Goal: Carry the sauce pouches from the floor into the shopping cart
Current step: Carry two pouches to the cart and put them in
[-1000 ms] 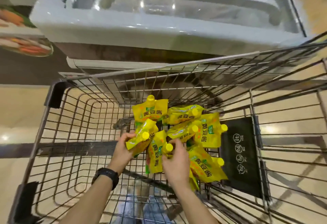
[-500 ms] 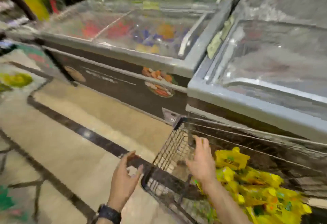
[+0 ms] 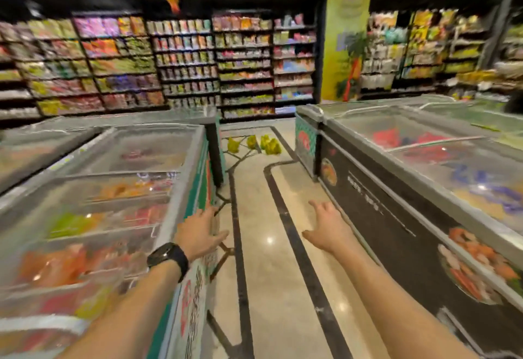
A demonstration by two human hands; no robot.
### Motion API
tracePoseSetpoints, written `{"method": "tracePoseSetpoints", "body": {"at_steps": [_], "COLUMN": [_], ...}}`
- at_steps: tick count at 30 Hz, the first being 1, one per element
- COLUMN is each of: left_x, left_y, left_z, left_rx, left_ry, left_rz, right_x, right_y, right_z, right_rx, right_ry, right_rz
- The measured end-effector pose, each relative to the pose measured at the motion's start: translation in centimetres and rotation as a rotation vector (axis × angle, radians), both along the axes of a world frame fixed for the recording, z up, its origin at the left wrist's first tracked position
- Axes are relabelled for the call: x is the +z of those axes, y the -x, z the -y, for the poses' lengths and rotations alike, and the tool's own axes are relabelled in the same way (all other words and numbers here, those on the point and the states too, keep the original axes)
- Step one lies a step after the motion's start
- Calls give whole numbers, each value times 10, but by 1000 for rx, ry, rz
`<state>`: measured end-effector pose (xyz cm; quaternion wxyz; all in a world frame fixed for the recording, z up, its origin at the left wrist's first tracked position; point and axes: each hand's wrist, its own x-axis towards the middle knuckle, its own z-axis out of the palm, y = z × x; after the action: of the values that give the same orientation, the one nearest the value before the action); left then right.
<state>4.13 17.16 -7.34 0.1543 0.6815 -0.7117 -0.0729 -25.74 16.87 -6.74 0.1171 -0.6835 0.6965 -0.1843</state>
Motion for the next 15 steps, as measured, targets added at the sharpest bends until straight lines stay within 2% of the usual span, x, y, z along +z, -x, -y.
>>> {"method": "tracePoseSetpoints", "body": {"at_steps": [4,15], "left_x": [16,7], "left_y": [-25,26], "left_z": [4,55], "left_rx": [93,152], "left_ry": [-38,-4], "left_rz": [176,223], "right_x": [18,22], "right_y": [-7,48], "right_z": [26,91], "right_rx": [67,144], "right_ry": [-16,-73], "right_rz": [-33,-139]}}
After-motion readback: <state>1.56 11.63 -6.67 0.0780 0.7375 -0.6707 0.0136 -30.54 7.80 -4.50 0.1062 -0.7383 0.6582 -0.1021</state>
